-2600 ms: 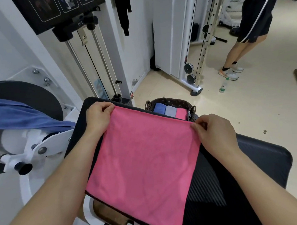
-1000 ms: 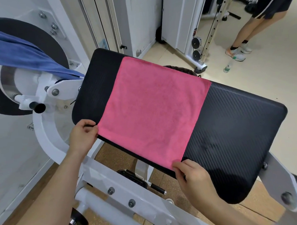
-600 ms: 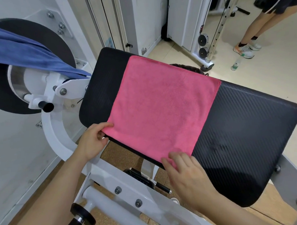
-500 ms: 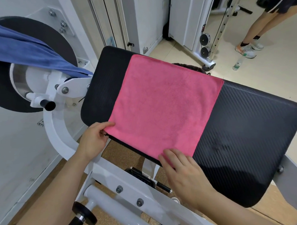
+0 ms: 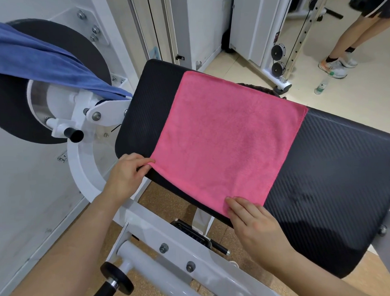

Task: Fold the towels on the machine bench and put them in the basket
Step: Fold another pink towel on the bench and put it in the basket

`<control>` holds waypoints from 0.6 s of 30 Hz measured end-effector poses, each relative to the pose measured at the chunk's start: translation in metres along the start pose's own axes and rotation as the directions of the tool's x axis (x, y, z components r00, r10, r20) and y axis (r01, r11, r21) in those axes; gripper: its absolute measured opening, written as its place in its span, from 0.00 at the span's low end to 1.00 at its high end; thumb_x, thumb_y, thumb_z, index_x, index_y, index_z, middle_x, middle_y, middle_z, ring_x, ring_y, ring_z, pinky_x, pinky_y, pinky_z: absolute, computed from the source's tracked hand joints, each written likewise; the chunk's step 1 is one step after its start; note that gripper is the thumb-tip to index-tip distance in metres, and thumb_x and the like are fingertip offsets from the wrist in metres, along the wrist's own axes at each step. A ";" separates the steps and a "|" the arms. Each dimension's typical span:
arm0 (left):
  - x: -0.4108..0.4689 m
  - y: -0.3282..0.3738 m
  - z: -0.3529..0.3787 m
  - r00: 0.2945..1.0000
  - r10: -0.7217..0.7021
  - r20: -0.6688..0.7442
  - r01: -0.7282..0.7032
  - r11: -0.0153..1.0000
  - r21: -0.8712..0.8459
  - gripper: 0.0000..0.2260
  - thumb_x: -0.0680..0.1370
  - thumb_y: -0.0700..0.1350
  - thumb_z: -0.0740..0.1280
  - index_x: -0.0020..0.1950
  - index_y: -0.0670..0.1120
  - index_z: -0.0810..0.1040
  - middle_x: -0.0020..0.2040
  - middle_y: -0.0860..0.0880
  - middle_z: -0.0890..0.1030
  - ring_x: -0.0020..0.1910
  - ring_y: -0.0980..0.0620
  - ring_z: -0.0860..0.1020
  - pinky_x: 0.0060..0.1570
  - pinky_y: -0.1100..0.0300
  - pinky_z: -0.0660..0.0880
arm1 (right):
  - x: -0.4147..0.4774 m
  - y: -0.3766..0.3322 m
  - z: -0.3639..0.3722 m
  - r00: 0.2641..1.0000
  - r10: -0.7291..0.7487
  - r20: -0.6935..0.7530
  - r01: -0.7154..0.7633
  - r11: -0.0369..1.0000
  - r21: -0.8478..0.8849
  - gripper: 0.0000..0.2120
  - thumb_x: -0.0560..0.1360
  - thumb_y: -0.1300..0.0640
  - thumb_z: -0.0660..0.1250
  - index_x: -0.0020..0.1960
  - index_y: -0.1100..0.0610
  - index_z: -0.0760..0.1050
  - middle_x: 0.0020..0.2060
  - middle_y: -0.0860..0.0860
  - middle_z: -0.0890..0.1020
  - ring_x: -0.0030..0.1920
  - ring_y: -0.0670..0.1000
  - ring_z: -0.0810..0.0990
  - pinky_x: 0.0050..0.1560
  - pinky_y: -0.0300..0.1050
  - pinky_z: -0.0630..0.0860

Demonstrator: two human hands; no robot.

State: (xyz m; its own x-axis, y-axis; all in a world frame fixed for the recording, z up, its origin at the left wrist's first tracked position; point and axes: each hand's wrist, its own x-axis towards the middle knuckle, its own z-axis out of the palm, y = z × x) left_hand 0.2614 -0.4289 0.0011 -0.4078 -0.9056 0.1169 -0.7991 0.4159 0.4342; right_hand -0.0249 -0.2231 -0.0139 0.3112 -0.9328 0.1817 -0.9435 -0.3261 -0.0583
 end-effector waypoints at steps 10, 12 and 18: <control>0.018 0.009 -0.009 0.970 -0.192 0.152 0.211 0.970 -0.122 0.08 0.81 0.41 0.64 0.55 0.46 0.82 0.48 0.50 0.79 0.48 0.54 0.77 0.43 0.69 0.70 | 0.000 -0.004 -0.001 0.986 0.169 -0.007 -0.167 0.981 0.094 0.14 0.69 0.64 0.68 0.54 0.61 0.79 0.54 0.55 0.80 0.55 0.58 0.79 0.53 0.52 0.79; 0.022 0.013 -0.013 0.957 -0.222 0.185 0.242 0.966 -0.093 0.08 0.81 0.42 0.63 0.54 0.47 0.82 0.48 0.51 0.78 0.49 0.52 0.77 0.44 0.64 0.72 | 0.008 -0.004 -0.010 0.989 0.149 -0.011 -0.147 0.982 0.121 0.13 0.67 0.64 0.63 0.49 0.60 0.80 0.50 0.53 0.80 0.51 0.56 0.79 0.47 0.50 0.80; 0.026 0.025 -0.033 0.961 -0.244 0.130 0.265 0.946 -0.187 0.09 0.80 0.41 0.64 0.49 0.52 0.82 0.51 0.52 0.76 0.51 0.56 0.73 0.52 0.60 0.70 | 0.029 0.010 -0.070 0.916 0.372 0.150 -0.401 0.862 0.311 0.12 0.67 0.63 0.72 0.47 0.49 0.83 0.39 0.44 0.80 0.39 0.49 0.79 0.34 0.42 0.76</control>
State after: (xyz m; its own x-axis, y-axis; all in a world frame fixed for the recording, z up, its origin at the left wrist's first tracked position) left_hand 0.2453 -0.4448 0.0446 -0.2547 -0.9608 -0.1097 -0.7810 0.1375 0.6092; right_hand -0.0333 -0.2425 0.0590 -0.0490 -0.9988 -0.0025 -0.9025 0.0453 -0.4283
